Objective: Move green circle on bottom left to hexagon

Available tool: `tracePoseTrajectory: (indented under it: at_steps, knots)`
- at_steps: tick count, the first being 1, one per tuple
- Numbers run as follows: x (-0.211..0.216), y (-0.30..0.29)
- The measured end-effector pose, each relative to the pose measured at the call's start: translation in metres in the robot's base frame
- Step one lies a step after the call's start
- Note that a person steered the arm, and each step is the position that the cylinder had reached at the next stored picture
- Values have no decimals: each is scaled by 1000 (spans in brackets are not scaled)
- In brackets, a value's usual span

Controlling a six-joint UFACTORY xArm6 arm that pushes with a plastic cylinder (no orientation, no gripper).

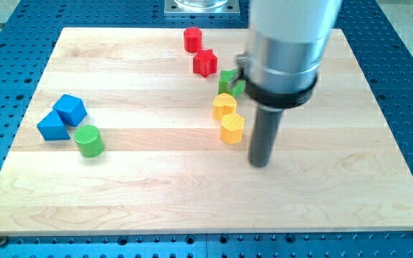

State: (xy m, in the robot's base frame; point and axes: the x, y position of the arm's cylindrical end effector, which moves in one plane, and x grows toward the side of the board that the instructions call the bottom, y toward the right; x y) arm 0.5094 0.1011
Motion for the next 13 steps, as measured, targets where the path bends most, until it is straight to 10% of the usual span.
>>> tracePoseTrajectory:
  at_steps: [2, 5, 6, 9, 11, 13]
  knots:
    - [-42, -31]
    - [33, -156]
    - [-14, -184]
    - [-10, -113]
    - [43, -262]
    - [-47, -322]
